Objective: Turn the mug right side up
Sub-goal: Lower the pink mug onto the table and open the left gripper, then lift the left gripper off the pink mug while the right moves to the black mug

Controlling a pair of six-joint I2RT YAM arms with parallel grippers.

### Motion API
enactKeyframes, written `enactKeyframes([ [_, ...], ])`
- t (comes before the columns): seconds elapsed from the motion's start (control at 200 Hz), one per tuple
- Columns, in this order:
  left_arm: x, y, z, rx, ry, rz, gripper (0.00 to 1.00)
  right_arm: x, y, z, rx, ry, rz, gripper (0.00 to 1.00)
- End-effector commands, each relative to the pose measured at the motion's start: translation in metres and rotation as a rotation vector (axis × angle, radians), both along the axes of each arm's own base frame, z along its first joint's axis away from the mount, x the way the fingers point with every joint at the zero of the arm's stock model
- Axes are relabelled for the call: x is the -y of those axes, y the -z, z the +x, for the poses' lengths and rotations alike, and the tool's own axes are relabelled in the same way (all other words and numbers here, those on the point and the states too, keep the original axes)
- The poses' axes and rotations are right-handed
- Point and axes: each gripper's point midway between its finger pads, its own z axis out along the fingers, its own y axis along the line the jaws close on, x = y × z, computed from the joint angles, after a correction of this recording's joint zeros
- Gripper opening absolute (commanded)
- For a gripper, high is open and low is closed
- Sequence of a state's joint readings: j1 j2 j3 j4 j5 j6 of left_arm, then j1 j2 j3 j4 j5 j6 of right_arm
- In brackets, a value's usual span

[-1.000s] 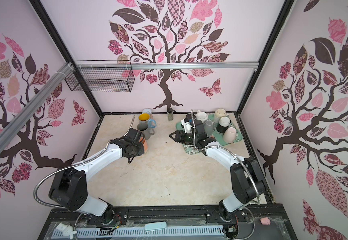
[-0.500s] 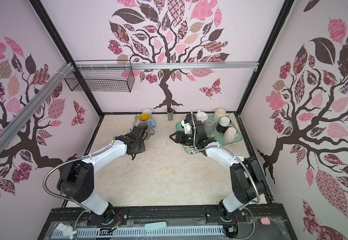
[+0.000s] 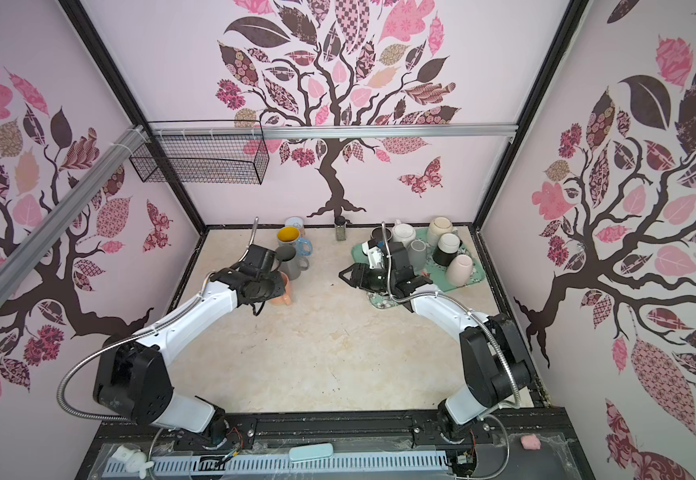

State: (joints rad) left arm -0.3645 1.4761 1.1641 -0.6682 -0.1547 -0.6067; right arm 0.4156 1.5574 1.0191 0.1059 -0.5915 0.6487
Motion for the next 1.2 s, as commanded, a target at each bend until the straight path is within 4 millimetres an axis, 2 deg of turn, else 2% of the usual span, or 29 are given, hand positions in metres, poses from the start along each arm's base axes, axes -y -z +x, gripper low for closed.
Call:
enactKeyframes([
  [0.0, -0.018, -0.018, -0.010, 0.028, 0.020, -0.005, 0.22, -0.001, -0.010, 0.001, 0.034, -0.012, 0.021, 0.57],
  [0.125, -0.025, -0.003, -0.030, -0.004, 0.041, -0.005, 0.14, -0.003, -0.006, 0.001, 0.021, -0.017, 0.030, 0.57],
  [0.235, -0.011, 0.021, -0.040, -0.050, 0.091, -0.081, 0.12, -0.006, -0.004, 0.001, 0.010, -0.024, 0.038, 0.57],
  [0.355, 0.003, 0.043, -0.043, -0.104, 0.113, -0.150, 0.10, -0.010, -0.005, 0.000, 0.015, -0.035, 0.033, 0.57],
  [0.605, 0.033, 0.065, -0.024, -0.137, 0.148, -0.223, 0.08, -0.008, -0.004, -0.002, 0.018, -0.037, 0.010, 0.57],
  [0.755, 0.042, 0.073, -0.009, -0.150, 0.148, -0.215, 0.08, -0.005, -0.003, -0.002, 0.024, -0.031, -0.014, 0.56],
  [1.195, 0.058, 0.061, 0.034, -0.100, 0.179, -0.171, 0.08, 0.010, -0.007, 0.004, 0.069, 0.039, -0.054, 0.56],
])
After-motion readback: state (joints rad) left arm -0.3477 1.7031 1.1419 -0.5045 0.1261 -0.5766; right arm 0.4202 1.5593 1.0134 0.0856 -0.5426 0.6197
